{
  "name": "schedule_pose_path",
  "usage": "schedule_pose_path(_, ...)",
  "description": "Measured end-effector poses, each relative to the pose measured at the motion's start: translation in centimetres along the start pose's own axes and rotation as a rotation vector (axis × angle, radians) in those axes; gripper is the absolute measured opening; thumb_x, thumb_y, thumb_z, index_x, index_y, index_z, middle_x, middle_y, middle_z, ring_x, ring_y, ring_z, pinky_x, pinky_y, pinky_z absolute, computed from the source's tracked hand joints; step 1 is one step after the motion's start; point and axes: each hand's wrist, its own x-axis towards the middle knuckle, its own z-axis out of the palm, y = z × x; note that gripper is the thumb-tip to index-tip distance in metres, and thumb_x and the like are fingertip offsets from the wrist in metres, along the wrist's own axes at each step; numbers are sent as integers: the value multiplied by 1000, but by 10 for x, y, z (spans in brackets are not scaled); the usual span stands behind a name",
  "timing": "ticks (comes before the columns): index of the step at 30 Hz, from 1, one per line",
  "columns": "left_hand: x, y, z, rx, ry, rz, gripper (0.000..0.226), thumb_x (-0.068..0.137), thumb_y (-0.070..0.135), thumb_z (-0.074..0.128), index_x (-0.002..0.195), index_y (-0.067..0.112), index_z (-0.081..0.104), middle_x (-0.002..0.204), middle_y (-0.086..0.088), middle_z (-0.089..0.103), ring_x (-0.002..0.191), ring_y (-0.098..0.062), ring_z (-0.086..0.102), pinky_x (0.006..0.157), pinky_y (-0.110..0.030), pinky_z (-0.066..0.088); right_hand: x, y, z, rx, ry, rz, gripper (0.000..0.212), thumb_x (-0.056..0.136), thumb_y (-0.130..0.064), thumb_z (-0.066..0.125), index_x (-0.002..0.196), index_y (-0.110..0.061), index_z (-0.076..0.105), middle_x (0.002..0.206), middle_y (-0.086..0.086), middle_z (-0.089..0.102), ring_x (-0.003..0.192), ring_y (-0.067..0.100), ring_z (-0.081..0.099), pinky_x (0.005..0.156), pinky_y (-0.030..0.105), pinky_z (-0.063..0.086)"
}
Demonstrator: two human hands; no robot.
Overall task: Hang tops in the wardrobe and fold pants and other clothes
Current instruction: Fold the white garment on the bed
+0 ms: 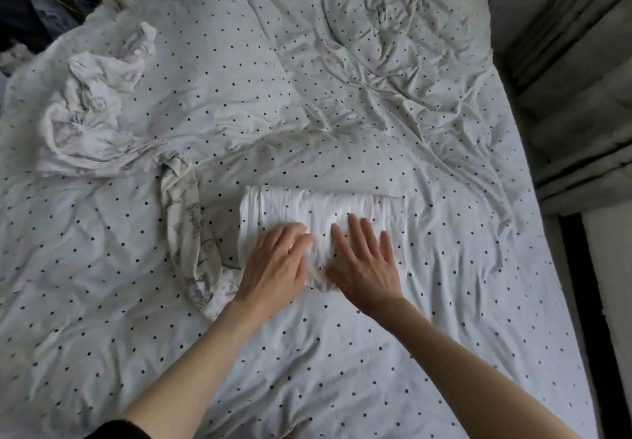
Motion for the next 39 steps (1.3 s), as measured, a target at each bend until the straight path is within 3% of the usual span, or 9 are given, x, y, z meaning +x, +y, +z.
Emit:
schedule_pose_path(5, 8, -25, 17, 252, -298, 36, 97, 73, 62, 65, 145, 8, 27, 152, -16, 24, 139, -36, 22, 111, -56, 24, 11, 1, 23, -33, -62, 2, 93, 84, -60, 52, 151, -24, -2, 158, 9, -12, 145, 31, -10, 114, 52, -2)
schedule_pose_path(10, 20, -61, 30, 262, -552, 49, 116, 66, 88, 29, 138, 20, -32, 147, -5, -37, 136, -26, -34, 113, -47, -18, 53, 13, 15, -119, -134, -22, 125, 65, -75, 59, 146, -24, -22, 145, 3, -36, 142, 28, -24, 111, 54, -13)
schedule_pose_path(14, 73, -77, 21, 139, -643, -43, 106, 60, 89, 7, 139, 30, -30, 147, 5, -37, 132, -13, -39, 107, -53, -24, 88, 35, -9, -19, -269, -127, 122, 65, -85, 45, 148, -22, -19, 154, 4, -27, 142, 23, -25, 113, 53, -14)
schedule_pose_path(18, 121, -81, 22, 120, -919, -99, 129, 54, 90, 48, 141, 33, -28, 145, 7, -38, 137, -17, -32, 103, -58, -26, 113, 44, -27, 43, -373, -97, 120, 67, -84, 45, 148, -22, -16, 156, 2, -21, 144, 20, -20, 115, 52, -11)
schedule_pose_path(23, 103, -74, 42, 250, -688, -17, 134, 54, 89, 49, 132, 25, -38, 153, -6, -29, 142, -28, -22, 110, -55, -15, 123, 32, -21, -71, -417, -93, 131, 59, -85, 55, 146, -24, -22, 155, 12, -22, 143, 29, -20, 115, 56, -5)
schedule_pose_path(28, 66, -67, 47, 239, -462, 12, 132, 59, 86, 48, 132, 19, -39, 157, -12, -10, 145, -30, -8, 115, -52, -6, 93, 22, -4, -64, -200, -85, 129, 60, -82, 55, 149, -20, -15, 156, 9, -19, 144, 30, -14, 113, 54, -8)
schedule_pose_path(32, 40, -61, 39, 243, -511, 59, 142, 52, 90, 49, 136, 13, -37, 150, -17, -31, 138, -36, -27, 113, -55, -12, 51, 10, 10, -114, -125, -128, 133, 49, -82, 63, 150, -15, 9, 155, 18, 8, 142, 41, 10, 110, 63, 13)
schedule_pose_path(37, 29, -57, 45, 300, -598, 64, 147, 54, 82, 59, 128, 12, -47, 138, -19, -47, 129, -38, -40, 109, -58, -17, 53, 16, 26, -161, -207, -88, 137, 62, -76, 62, 130, -26, -45, 141, 8, -44, 136, 37, -31, 109, 61, -13)
schedule_pose_path(39, 38, -60, 53, 296, -566, 46, 141, 59, 76, 62, 131, 14, -43, 142, -20, -41, 131, -38, -37, 111, -58, -11, 66, 15, 33, -152, -182, -49, 135, 64, -75, 61, 126, -26, -48, 142, 7, -43, 138, 36, -28, 108, 60, -15)
